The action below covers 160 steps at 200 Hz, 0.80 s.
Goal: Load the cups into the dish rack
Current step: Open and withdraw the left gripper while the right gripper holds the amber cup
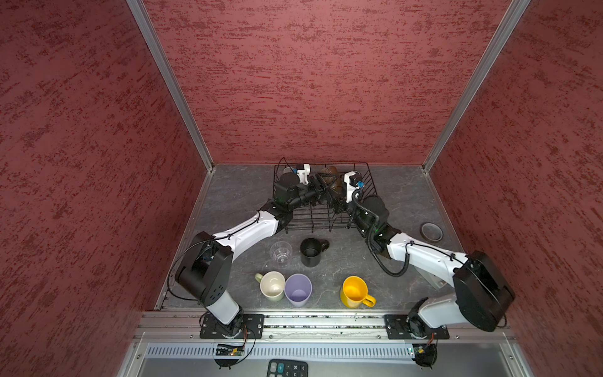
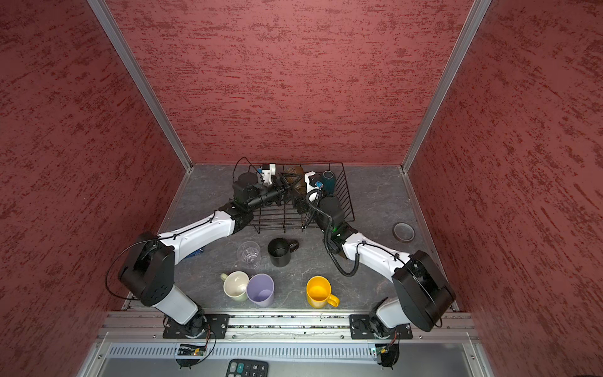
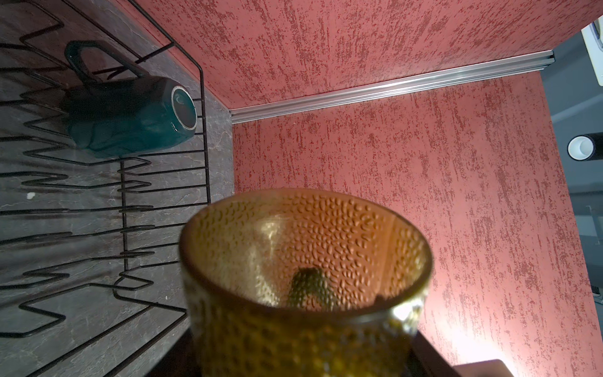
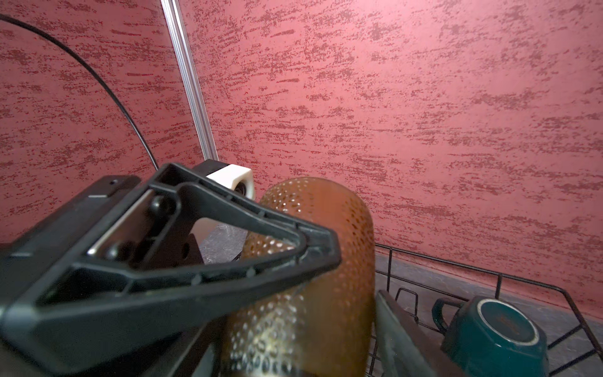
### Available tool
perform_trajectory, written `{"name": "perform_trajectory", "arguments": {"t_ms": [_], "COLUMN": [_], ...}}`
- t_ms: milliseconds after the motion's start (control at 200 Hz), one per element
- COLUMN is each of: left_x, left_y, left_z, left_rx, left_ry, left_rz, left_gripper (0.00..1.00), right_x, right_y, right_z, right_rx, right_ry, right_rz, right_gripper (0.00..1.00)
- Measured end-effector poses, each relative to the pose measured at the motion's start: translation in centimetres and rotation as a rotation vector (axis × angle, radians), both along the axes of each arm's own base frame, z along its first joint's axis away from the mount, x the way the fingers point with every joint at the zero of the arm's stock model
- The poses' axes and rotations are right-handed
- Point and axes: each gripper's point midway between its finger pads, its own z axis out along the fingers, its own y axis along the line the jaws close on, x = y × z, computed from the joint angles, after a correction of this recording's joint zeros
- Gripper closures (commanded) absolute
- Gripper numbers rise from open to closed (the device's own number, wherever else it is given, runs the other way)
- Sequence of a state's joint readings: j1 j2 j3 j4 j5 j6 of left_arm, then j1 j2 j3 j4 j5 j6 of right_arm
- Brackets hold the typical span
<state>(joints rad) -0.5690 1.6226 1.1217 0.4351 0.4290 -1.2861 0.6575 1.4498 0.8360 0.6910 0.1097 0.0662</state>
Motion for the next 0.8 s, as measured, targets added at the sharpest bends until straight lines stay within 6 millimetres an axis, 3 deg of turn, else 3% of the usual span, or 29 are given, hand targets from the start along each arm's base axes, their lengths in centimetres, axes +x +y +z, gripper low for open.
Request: {"name": "perform_trajectory", "arguments": {"t_ms": [155,421,802], "left_x": [0.49,0.63,0.18], "left_y": [0.38,0.47,0.29], "left_z": [0.16,0.33,0.82], "left_rx": [-0.005,-0.010,-0.016], "left_ry": [-0.003,-0.008,-0.023], "left_rz": [0.028,0.038,0.012], "left_gripper": [0.72,0.70,0.52], "right_x": [0.50,0.57,-0.17], "right_y": [0.41,0.51,0.20], "right_z": [0.11,0.26,0.83], "right_rx": [0.000,0.002,-0.007], "right_ry": [-0.001,-0.003,0.007], "right_rz": [0.001,0.004,0.017], "right_gripper": [0.38,0.57,0.71]}}
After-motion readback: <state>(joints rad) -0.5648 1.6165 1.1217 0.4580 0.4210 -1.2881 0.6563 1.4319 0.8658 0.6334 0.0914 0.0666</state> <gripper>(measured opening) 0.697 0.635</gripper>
